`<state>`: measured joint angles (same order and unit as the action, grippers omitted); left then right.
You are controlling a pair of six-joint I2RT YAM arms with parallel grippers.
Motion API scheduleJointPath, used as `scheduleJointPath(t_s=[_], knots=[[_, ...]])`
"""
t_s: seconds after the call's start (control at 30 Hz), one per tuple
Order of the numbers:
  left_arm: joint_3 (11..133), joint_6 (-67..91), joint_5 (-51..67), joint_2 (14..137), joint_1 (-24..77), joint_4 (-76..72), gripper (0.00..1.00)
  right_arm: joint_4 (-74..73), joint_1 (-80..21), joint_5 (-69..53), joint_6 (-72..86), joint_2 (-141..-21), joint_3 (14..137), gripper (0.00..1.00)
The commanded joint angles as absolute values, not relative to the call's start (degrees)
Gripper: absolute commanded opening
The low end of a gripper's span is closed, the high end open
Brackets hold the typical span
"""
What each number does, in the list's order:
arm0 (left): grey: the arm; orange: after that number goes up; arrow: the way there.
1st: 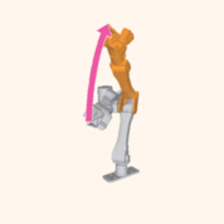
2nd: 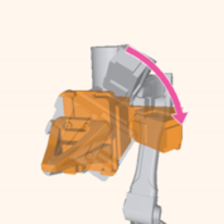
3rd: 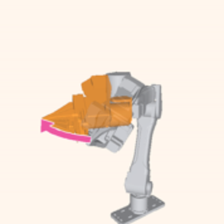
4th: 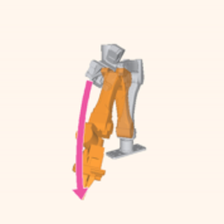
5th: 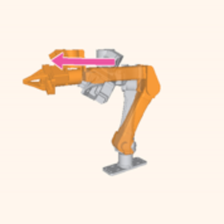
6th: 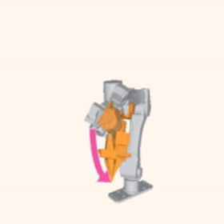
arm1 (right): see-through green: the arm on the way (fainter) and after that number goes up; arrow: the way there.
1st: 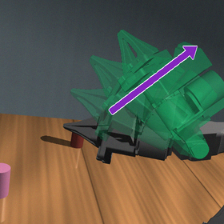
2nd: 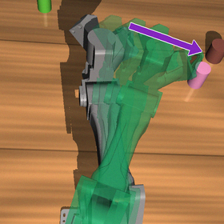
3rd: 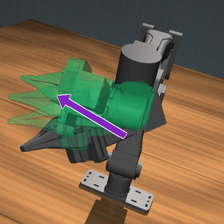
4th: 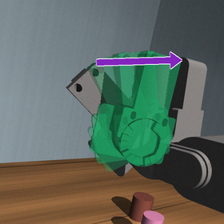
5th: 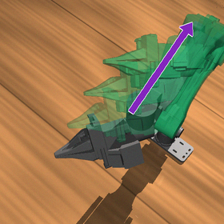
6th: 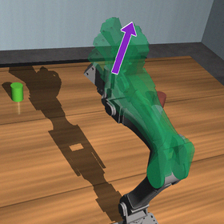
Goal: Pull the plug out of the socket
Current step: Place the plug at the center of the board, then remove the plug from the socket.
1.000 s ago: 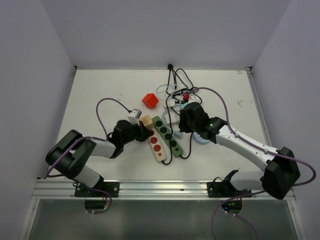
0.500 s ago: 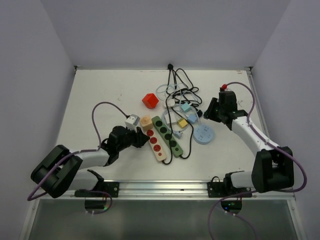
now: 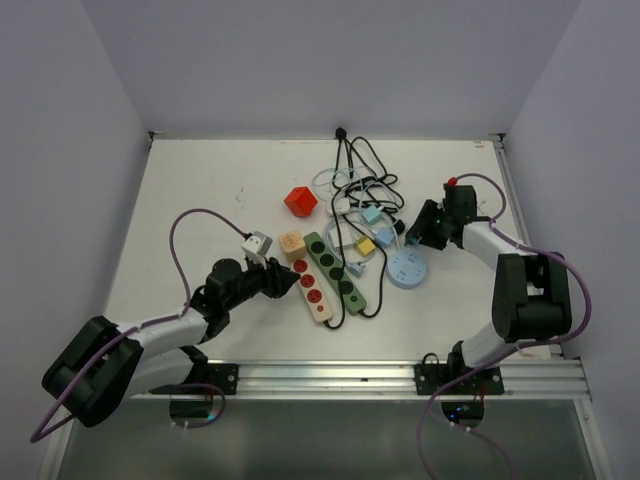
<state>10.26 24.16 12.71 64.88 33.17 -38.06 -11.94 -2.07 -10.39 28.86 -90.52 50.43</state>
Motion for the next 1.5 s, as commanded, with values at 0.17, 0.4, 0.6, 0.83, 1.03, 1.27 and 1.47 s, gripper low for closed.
scheduleJointPath(t_s=[0.17, 0.4, 0.6, 0.83, 1.03, 1.27, 1.47], knots=[[8.79, 22.67, 8.35, 61.0, 33.4, -38.85, 0.5, -11.42, -1.32, -11.78, 28.3, -89.83, 51.42, 0.65], [8.0, 22.68, 4.66, 56.87, 33.4, -37.0, 0.55, -14.67, -1.32, -8.0, 26.81, -82.89, 50.28, 0.69], [7.12, 22.85, 2.55, 53.45, 33.4, -36.3, 0.63, -13.19, -2.28, -10.98, 26.81, -73.49, 46.5, 0.69], [5.36, 23.64, -4.29, 48.08, 33.4, -33.84, 0.65, -12.57, -21.93, -2.65, 23.91, -66.45, 45.96, 0.69], [3.78, 24.43, -7.73, 44.12, 33.31, -32.87, 0.69, -8.53, -35.84, -0.36, 25.75, -66.18, 44.82, 0.66], [3.96, 24.7, -9.66, 43.68, 33.4, -31.56, 0.71, -7.21, -54.13, 8.43, 25.84, -76.01, 49.48, 0.66], [3.43, 24.96, -11.08, 41.92, 33.31, -30.67, 0.72, -6.24, -62.48, 15.01, 26.45, -88.04, 53.61, 0.7]])
